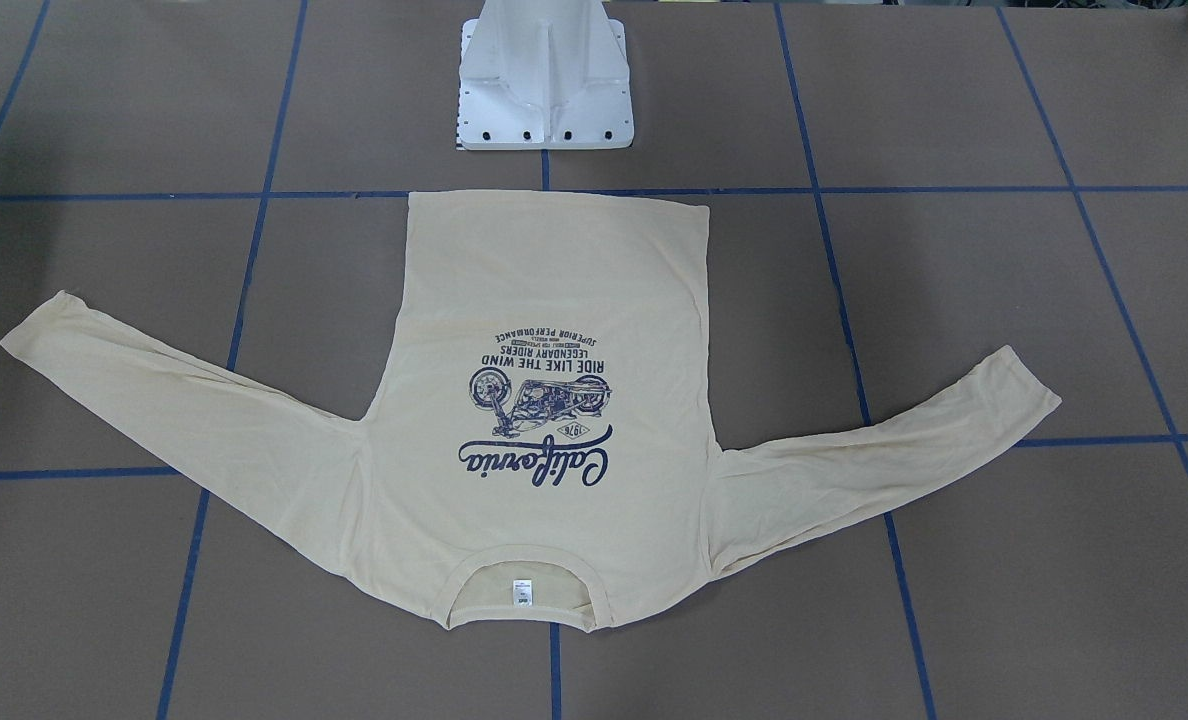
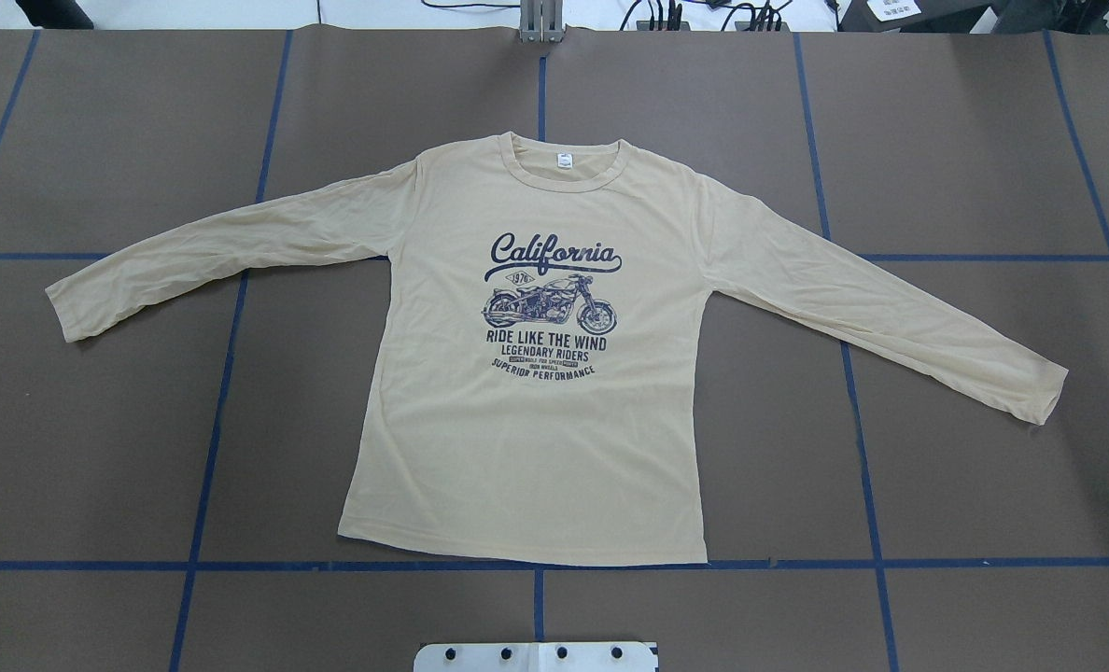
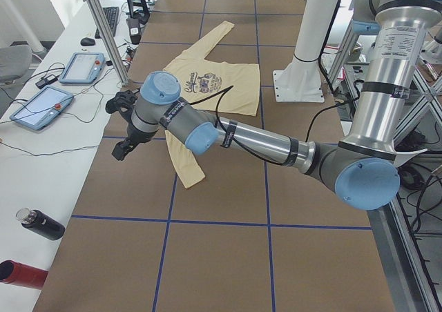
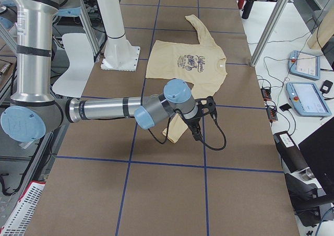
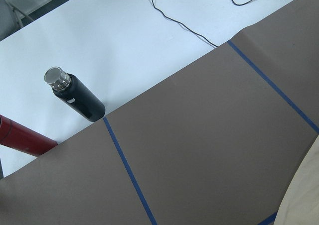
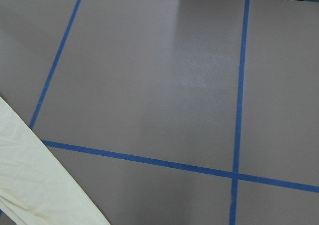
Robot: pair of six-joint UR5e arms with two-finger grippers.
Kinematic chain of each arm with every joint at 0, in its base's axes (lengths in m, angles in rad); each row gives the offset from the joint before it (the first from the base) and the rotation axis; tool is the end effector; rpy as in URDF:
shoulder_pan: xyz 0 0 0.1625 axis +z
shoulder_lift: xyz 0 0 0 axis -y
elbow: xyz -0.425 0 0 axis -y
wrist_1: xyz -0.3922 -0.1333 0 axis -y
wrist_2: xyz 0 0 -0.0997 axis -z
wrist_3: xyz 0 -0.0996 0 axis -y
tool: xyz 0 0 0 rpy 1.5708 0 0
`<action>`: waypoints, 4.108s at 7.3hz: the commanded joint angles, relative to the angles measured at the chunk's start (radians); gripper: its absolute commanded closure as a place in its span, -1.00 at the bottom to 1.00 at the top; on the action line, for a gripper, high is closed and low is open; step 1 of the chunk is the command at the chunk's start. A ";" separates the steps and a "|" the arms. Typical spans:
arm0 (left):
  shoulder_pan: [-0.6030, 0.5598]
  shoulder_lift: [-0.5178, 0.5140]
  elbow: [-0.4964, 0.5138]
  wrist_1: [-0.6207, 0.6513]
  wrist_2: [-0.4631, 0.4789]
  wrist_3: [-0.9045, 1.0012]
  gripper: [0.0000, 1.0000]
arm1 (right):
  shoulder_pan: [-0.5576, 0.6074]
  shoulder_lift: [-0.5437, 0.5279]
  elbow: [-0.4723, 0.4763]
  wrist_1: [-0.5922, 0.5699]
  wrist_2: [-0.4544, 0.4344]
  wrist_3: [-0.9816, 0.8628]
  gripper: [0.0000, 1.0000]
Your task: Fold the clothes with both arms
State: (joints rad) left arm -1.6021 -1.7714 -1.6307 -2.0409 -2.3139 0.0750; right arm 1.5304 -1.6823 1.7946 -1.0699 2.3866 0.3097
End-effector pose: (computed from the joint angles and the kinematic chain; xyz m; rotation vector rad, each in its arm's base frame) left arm -0.0842 -0.5845 0.4660 0.7336 0.6719 0.3113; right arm 0.0420 -0.4653 0.5394 0.4308 -0.8756 -0.0024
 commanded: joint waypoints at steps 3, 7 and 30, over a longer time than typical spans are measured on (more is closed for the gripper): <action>0.001 0.029 0.005 -0.097 -0.001 -0.026 -1.00 | -0.241 -0.120 0.028 0.279 -0.152 0.405 -1.00; 0.002 0.029 0.006 -0.097 -0.001 -0.026 -1.00 | -0.524 -0.263 -0.025 0.536 -0.455 0.643 -0.90; 0.002 0.033 0.014 -0.097 -0.002 -0.023 -1.00 | -0.681 -0.195 -0.007 0.572 -0.606 0.767 1.00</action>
State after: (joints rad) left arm -1.5999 -1.7380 -1.6183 -2.1389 -2.3163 0.0522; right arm 0.7897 -1.8909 1.6841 -0.4124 1.7170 1.0758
